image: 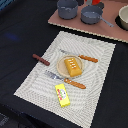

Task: Interact with the objects in diverse but meaningful ways.

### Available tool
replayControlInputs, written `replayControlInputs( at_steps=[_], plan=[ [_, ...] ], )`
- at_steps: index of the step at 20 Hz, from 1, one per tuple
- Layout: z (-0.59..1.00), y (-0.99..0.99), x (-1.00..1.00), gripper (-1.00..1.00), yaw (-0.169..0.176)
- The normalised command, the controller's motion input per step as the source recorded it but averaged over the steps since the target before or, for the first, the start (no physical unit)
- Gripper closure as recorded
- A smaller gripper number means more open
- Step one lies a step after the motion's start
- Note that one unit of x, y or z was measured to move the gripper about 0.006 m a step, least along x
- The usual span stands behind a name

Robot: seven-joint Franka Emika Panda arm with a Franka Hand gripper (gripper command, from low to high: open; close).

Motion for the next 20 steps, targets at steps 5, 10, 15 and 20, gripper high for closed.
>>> replayControlInputs(
  at_steps=[5, 10, 15, 20],
  plan=[
    [-0.37, 0.78, -0.06, 1.00, 0.033],
    [-0.41, 0.64, 0.00, 1.00, 0.045],
    [-0.36, 0.58, 0.06, 1.00, 0.034],
    [-0.35, 0.45, 0.11, 1.00, 0.021]
  ],
)
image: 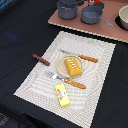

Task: Interact with the objects in diverse but meaningful ways.

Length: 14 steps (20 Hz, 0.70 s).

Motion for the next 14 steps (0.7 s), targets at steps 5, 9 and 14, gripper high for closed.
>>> replayControlInputs(
  at_steps=[5, 9, 14],
  plan=[
    [-0.28, 0.33, 0.09, 1.00, 0.004],
    [-0.21, 0.29, 0.09, -1.00, 0.000],
    [-0.19, 0.28, 0.06, -1.00, 0.000]
  ],
)
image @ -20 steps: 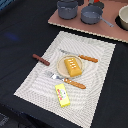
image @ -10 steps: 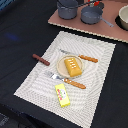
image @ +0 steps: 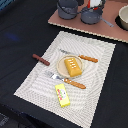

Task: Interact with the objects in diverse but meaningful ways.

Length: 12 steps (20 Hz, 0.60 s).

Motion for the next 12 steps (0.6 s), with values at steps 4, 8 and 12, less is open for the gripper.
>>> replayControlInputs(
  at_steps=[4, 8, 12],
  plan=[
    [-0.02, 0.34, 0.11, -1.00, 0.000],
    [0.27, 0.50, 0.15, -1.00, 0.014],
    [0.43, 0.49, 0.07, -1.00, 0.012]
  ],
)
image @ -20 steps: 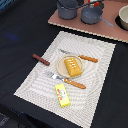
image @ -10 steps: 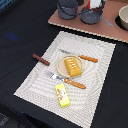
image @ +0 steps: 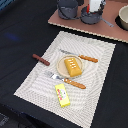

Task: Interact with the objects in diverse but meaningful ways.

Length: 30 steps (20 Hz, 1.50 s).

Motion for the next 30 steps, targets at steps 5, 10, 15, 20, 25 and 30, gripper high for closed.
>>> replayControlInputs(
  at_steps=[5, 10, 15, 20, 25, 30],
  plan=[
    [0.73, 0.50, 0.08, -1.00, -0.003],
    [0.56, 0.05, 0.27, -1.00, -0.042],
    [0.50, -0.19, 0.45, -1.00, -0.041],
    [0.22, -0.26, 0.32, -1.00, -0.033],
    [0.00, -0.14, 0.16, -1.00, -0.025],
    [-0.23, -0.07, 0.03, -1.00, -0.013]
  ],
)
